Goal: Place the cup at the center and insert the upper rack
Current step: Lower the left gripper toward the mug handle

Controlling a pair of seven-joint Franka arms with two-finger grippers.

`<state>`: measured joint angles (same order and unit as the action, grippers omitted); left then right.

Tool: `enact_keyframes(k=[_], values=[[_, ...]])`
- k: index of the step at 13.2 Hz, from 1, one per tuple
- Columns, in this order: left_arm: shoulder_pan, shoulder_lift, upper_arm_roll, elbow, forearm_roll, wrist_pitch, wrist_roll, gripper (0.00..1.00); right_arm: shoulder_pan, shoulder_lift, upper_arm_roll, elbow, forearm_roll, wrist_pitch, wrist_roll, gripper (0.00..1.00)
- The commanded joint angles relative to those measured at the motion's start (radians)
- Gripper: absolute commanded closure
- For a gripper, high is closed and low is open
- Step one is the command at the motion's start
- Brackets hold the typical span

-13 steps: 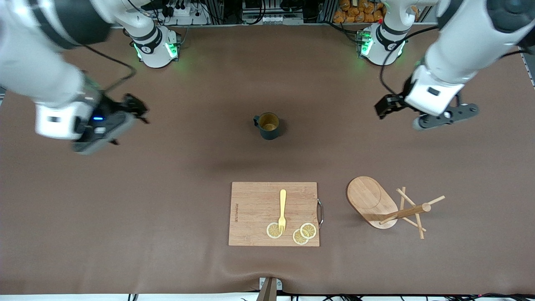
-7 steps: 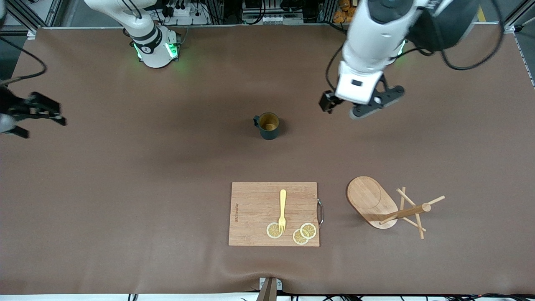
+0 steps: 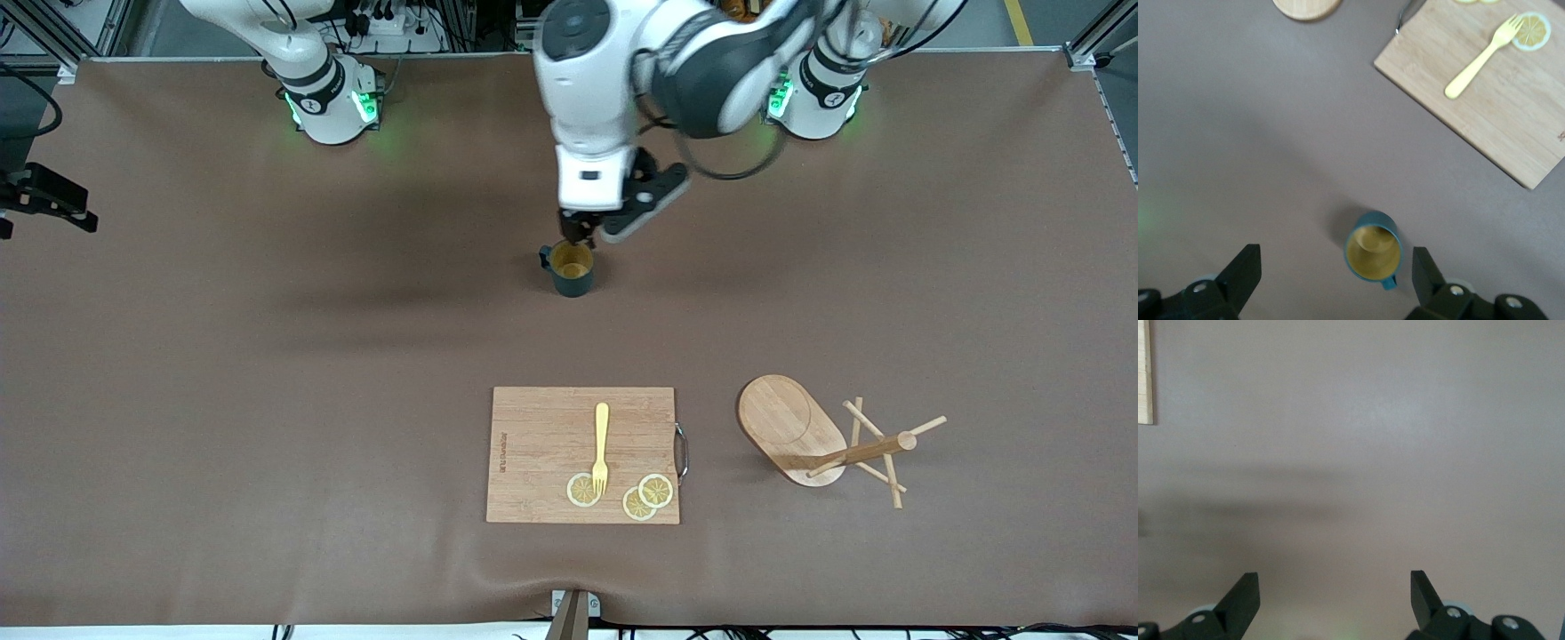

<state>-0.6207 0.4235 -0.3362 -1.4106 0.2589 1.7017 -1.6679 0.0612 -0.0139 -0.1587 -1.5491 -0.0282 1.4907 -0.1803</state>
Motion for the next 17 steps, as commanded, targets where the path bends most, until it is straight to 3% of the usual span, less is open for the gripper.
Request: enact_keyframes(k=[1,4,6,8,13,17], values=[[-0.075,0.072,0.014,0.059,0.069,0.021,-0.071,0.0,0.003,-0.051,0.007,-0.057,-0.015,0.014,0.035,0.0],[-0.184,0.151,0.061,0.074,0.144,0.117,-0.243,0.0,0.003,-0.048,0.008,-0.058,-0.004,0.043,0.035,0.0],[-0.235,0.21,0.089,0.132,0.154,0.163,-0.292,0.0,0.002,-0.049,0.008,-0.058,0.034,0.043,0.036,0.0],[-0.305,0.245,0.155,0.18,0.154,0.168,-0.309,0.0,-0.007,-0.052,0.008,-0.058,0.048,0.031,0.036,0.0],[-0.488,0.323,0.331,0.185,0.152,0.202,-0.367,0.0,-0.015,-0.049,0.01,-0.057,0.05,-0.053,0.036,0.0],[-0.524,0.359,0.338,0.189,0.149,0.211,-0.522,0.0,-0.024,-0.048,0.008,-0.054,0.097,-0.084,0.036,0.0]])
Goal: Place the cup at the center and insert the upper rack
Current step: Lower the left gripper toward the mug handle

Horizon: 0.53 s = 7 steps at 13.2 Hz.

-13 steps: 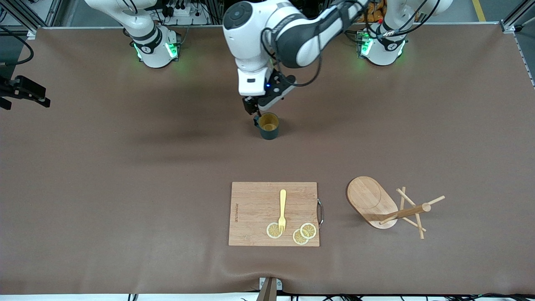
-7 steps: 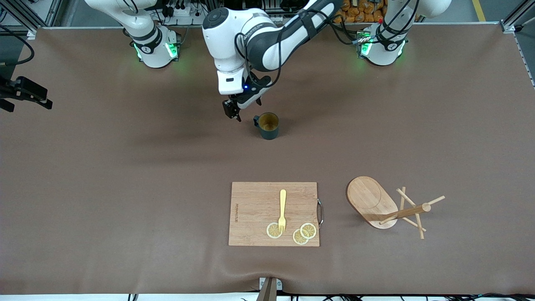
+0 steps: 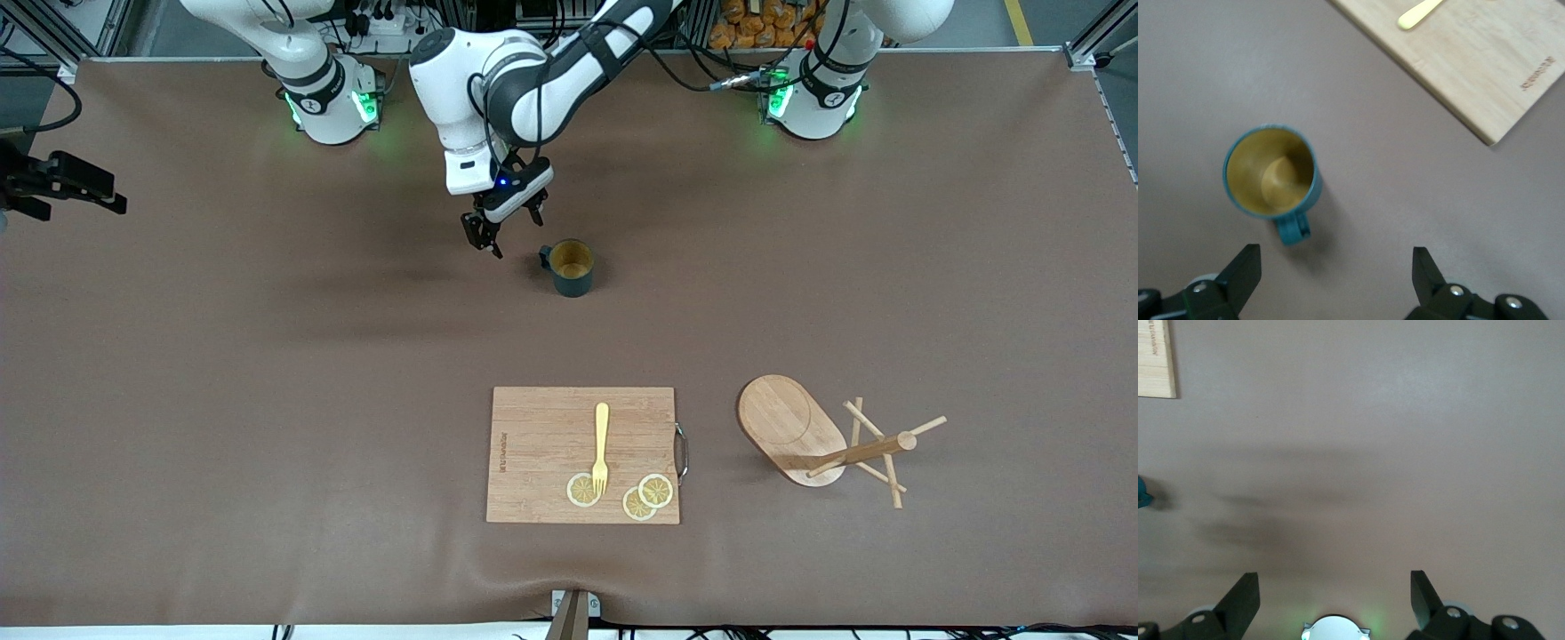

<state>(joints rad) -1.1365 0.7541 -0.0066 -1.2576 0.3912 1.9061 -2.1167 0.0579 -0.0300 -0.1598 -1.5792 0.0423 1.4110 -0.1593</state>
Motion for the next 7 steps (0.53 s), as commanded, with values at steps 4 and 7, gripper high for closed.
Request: enact_keyframes(k=[4,7], values=[[-0.038,0.094,0.025,0.035,0.015,0.002,-0.167,0.0,-0.016,-0.028,0.009,-0.025,0.027,-0.006,0.015,0.0],[-0.132,0.122,0.115,0.035,0.012,-0.006,-0.18,0.02,-0.013,-0.027,0.009,-0.025,0.027,-0.006,0.015,0.0]])
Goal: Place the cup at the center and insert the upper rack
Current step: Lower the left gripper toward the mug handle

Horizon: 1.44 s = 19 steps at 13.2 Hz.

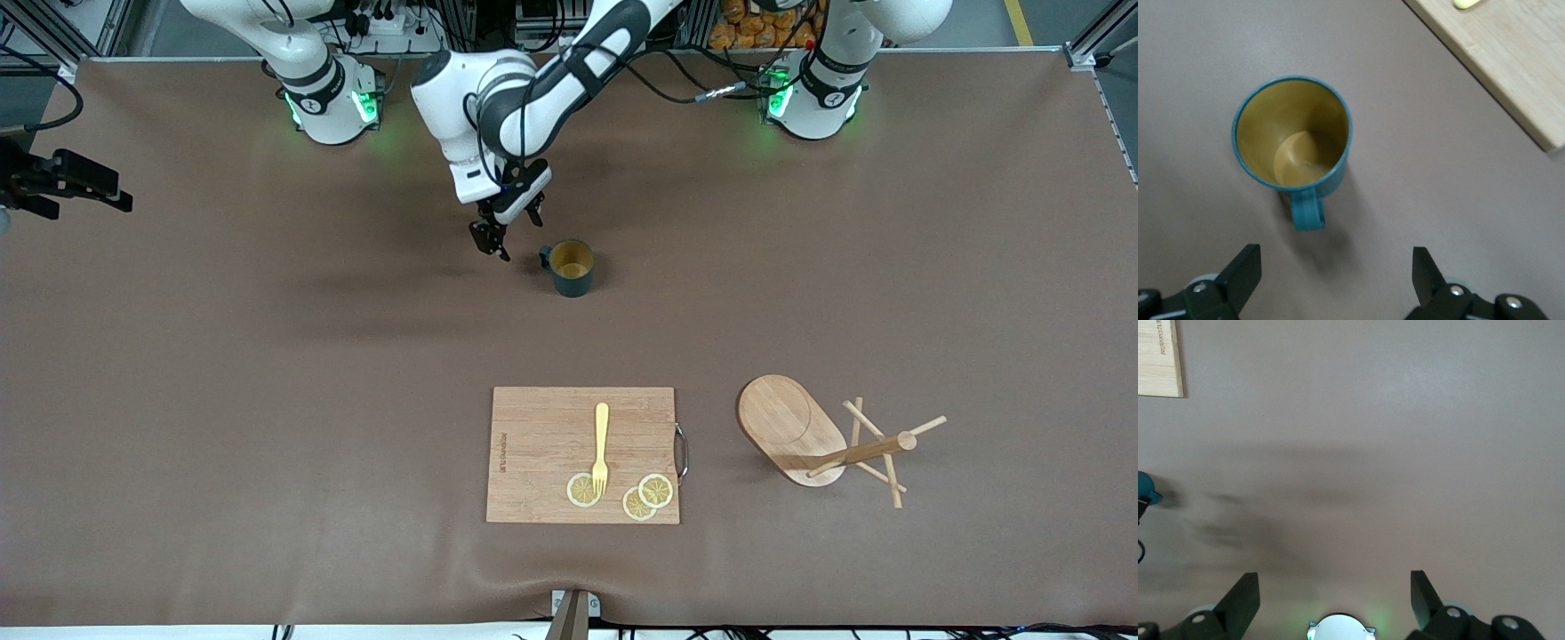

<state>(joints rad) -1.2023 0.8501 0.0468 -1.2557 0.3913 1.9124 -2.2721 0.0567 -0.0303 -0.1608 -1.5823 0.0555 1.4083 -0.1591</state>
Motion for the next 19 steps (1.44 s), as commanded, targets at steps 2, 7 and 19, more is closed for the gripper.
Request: enact_keyframes(k=[2,7,19], values=[[-0.069,0.044,0.068,0.035,0.012,-0.013,-0.039,0.19,-0.012,-0.026,0.012,-0.022,0.015,-0.003,0.015,0.0],[-0.103,0.093,0.074,0.035,0.014,-0.013,-0.066,0.25,-0.012,-0.025,0.012,-0.019,0.015,-0.003,0.009,0.0],[-0.161,0.118,0.151,0.035,0.026,-0.082,-0.109,0.39,0.005,-0.022,0.012,-0.015,0.015,0.0,0.013,0.0]])
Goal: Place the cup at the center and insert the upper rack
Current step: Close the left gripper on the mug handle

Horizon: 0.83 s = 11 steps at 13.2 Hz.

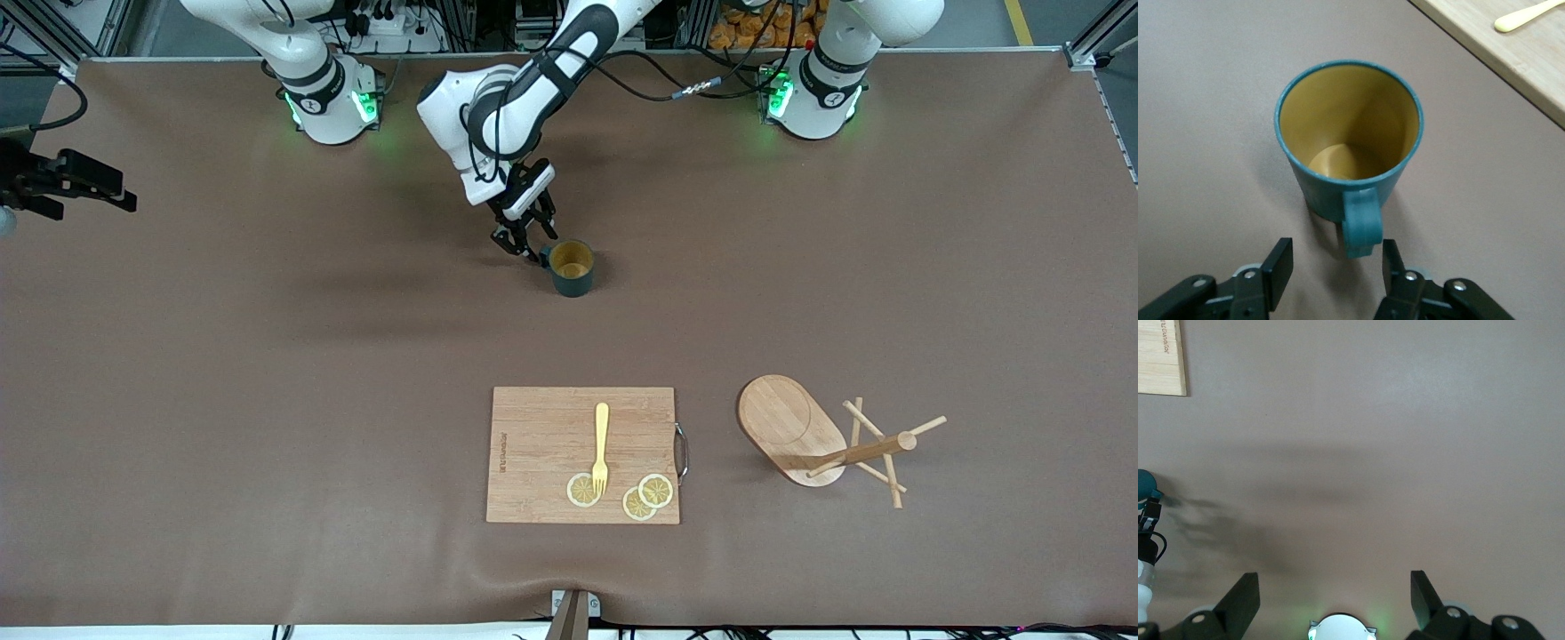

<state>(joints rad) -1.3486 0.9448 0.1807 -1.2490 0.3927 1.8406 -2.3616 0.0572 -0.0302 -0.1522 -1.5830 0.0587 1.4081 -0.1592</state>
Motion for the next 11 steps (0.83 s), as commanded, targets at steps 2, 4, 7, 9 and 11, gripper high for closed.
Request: enact_keyframes(k=[2,4,7,9,11], values=[[-0.015,0.045,0.034,0.055,0.025,0.0,-0.019,0.39,0.007,-0.023,0.005,-0.014,0.012,0.0,0.015,0.0],[-0.015,0.051,0.036,0.06,0.025,0.002,-0.019,0.4,0.007,-0.023,0.003,-0.014,0.012,0.002,0.013,0.0],[-0.015,0.051,0.043,0.06,0.023,0.014,-0.018,0.42,0.007,-0.023,0.003,-0.012,-0.005,0.017,0.012,0.0],[-0.015,0.049,0.043,0.06,0.023,0.017,-0.018,0.44,0.006,-0.025,0.003,-0.012,-0.019,0.045,0.01,0.0],[-0.015,0.051,0.043,0.06,0.023,0.019,-0.018,0.45,0.007,-0.025,0.003,-0.011,-0.03,0.067,0.012,0.0]])
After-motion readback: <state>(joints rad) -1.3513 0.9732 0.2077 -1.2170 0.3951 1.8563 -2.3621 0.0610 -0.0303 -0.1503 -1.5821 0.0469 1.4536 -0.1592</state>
